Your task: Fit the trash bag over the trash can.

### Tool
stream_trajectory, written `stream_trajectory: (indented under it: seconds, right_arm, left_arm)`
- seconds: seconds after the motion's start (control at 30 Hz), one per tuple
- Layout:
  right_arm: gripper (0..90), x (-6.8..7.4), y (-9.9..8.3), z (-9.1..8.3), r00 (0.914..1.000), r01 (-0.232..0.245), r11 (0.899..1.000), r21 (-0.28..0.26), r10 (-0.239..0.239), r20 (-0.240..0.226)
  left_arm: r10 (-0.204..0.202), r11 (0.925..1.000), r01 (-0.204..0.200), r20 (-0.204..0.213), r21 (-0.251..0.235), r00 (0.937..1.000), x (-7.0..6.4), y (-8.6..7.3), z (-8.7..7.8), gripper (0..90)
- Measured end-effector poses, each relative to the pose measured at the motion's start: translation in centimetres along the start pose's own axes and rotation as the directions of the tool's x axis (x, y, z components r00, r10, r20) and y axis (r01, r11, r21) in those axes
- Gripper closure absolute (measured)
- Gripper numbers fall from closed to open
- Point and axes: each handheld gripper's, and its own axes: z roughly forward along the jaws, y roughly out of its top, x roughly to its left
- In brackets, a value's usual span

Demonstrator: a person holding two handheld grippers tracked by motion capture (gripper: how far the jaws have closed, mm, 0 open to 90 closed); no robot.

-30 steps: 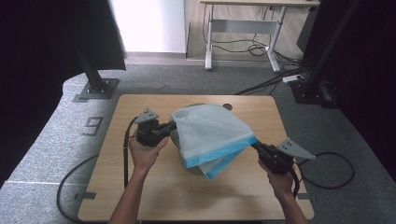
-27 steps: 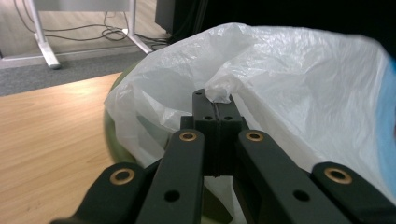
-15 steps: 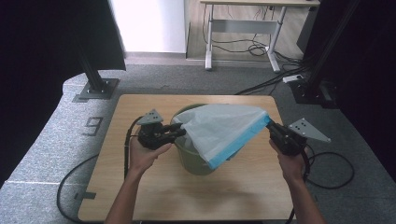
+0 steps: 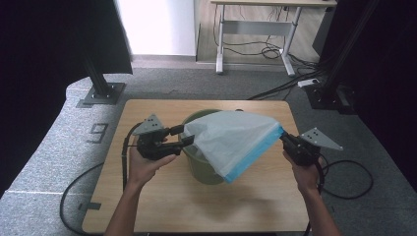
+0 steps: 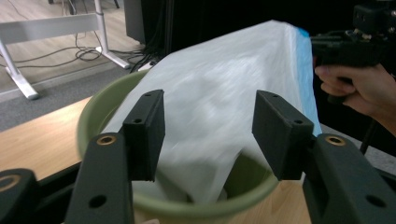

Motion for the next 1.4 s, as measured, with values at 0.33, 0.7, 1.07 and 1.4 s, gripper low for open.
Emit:
stream_trajectory:
  seconds: [0.33,0.7,1.07,1.4]
  right_arm:
    - [88.6,3.8,-0.4,1.2,0.9938,0.044,0.999,0.014,-0.042,-0.103]
    - [88.6,5.2,-0.7,2.0,0.9882,0.029,1.0,0.01,-0.027,-0.151]
    - [88.5,5.7,-0.5,2.4,0.9887,0.039,0.999,0.027,-0.035,-0.146]
    - [88.5,5.5,-0.7,2.4,0.9908,0.031,0.999,0.033,-0.026,-0.133]
  left_arm:
    - [0.056,0.9929,-0.059,0.033,0.103,0.9979,-3.0,1.0,5.0,33.8]
    - [0.058,0.9804,-0.069,0.065,0.184,0.9962,-3.9,-0.2,7.3,25.2]
    - [0.062,0.9849,-0.072,0.064,0.158,0.996,-5.2,-0.1,6.6,24.0]
    - [0.061,0.9738,-0.066,0.027,0.218,0.9977,-5.4,-0.5,7.4,21.6]
